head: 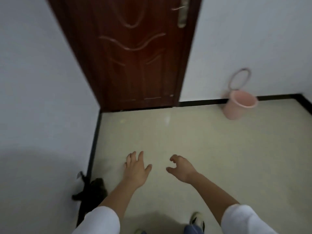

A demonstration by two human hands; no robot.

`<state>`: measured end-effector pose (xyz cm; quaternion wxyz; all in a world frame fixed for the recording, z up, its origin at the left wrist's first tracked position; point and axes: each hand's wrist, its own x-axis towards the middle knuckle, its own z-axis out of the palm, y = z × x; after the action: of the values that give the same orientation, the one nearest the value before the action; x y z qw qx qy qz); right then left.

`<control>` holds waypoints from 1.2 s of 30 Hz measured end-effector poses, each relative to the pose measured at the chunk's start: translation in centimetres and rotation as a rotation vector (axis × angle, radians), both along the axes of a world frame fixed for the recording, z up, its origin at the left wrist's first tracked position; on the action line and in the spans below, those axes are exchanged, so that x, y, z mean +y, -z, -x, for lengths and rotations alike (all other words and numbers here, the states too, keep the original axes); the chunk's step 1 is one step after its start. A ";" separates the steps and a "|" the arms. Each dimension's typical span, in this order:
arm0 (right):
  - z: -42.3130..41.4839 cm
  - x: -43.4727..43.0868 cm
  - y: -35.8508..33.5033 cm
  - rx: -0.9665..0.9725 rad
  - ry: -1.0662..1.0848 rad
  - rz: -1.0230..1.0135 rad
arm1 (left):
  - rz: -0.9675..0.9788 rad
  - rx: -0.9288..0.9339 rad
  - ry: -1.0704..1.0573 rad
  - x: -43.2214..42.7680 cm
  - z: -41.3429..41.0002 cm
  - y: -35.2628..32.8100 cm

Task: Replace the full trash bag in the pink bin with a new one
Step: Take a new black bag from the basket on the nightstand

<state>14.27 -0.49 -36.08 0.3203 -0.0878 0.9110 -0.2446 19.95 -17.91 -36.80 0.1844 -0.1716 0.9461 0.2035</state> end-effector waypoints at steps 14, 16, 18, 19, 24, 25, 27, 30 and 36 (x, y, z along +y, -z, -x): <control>3.8 44.3 -7.6 0.161 0.646 -0.172 | 0.027 0.172 0.717 43.6 15.8 -7.9; 3.5 49.4 -8.5 0.182 0.724 -0.188 | 0.026 0.195 0.792 49.3 17.1 -8.7; 3.3 54.1 -9.4 0.198 0.788 -0.210 | 0.026 0.219 0.854 54.7 18.4 -9.4; 3.2 56.3 -9.7 0.206 0.822 -0.220 | 0.024 0.230 0.885 57.2 19.0 -9.8; 3.8 67.0 -10.1 0.241 0.974 -0.258 | 0.018 0.308 1.057 69.6 22.5 -11.0; 4.3 69.1 -10.2 0.244 0.994 -0.259 | 0.017 0.322 1.084 72.0 23.5 -11.1; 5.7 73.5 -10.4 0.258 1.033 -0.244 | 0.009 0.342 1.129 77.0 25.6 -11.1; 9.0 80.9 -11.0 0.303 1.090 -0.256 | -0.001 0.358 1.175 84.9 29.4 -10.8; 15.1 94.3 -12.8 0.336 1.234 -0.273 | -0.037 0.343 1.290 100.5 36.3 -11.6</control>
<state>-0.87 93.86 -23.31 -0.0174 0.4554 0.8547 -0.2486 -16.39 82.60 -25.19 0.1190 0.4669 0.8713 0.0929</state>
